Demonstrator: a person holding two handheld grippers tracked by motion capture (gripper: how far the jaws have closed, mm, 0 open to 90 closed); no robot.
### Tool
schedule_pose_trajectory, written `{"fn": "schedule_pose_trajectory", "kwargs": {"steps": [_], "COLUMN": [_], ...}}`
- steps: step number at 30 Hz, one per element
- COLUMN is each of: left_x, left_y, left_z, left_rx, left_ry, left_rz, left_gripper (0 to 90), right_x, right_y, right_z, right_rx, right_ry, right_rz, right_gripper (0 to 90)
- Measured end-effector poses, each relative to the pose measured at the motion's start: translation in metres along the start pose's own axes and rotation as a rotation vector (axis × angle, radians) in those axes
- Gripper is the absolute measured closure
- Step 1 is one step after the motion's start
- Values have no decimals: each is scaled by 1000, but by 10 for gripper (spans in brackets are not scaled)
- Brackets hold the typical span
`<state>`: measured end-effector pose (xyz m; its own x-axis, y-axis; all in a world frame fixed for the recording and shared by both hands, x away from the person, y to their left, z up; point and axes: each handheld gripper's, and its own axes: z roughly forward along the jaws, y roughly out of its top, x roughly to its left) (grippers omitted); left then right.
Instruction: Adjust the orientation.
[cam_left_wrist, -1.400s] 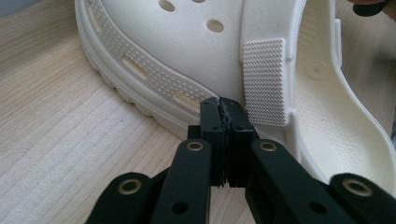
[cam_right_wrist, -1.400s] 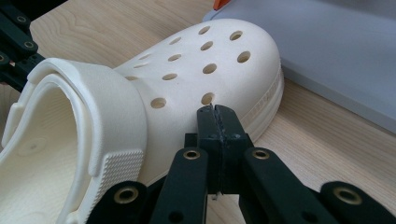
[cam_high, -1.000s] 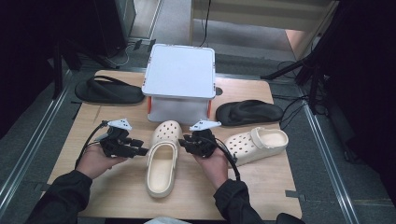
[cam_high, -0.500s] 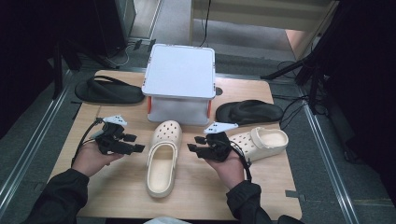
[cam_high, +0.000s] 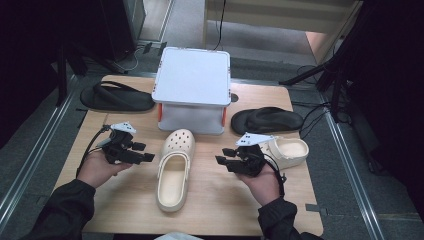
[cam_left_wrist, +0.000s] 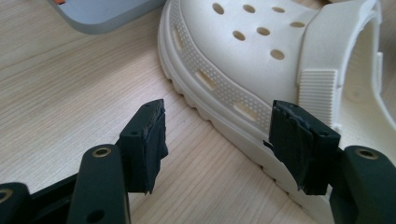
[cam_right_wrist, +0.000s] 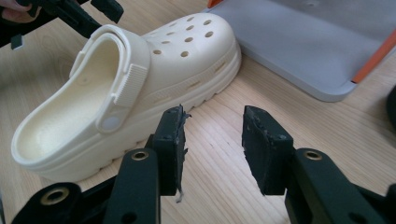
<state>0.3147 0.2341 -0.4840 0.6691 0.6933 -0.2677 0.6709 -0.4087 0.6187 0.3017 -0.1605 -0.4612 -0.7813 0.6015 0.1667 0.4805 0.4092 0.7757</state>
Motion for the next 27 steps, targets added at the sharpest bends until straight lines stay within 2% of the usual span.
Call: {"fn": "schedule_pose_trajectory", "kwargs": {"steps": [2,11,18,21,27], "left_x": [1,3,6,6,5], "left_y": [0,-2,-2,-2,-2], "left_z": [0,0,-1,-1,-1], "left_rx": [0,0,1,1,-2], "left_ry": [-5,0,2,1,4], "left_rz": [0,-4,-11,-11,-14], "left_gripper": [372,374,375,376,377], "right_x": [-3,-22,-38,-45,-59], "right_y": [-3,-11,-17,-18,-23], "right_z": [-3,-23,-45,-55,-73], "right_rx": [5,11,-3,-7,-8], "right_ry": [-9,-40,-68,-93,-147], "right_rz": [-6,20,61,77,80], "right_gripper": [594,595,597,599,599]}}
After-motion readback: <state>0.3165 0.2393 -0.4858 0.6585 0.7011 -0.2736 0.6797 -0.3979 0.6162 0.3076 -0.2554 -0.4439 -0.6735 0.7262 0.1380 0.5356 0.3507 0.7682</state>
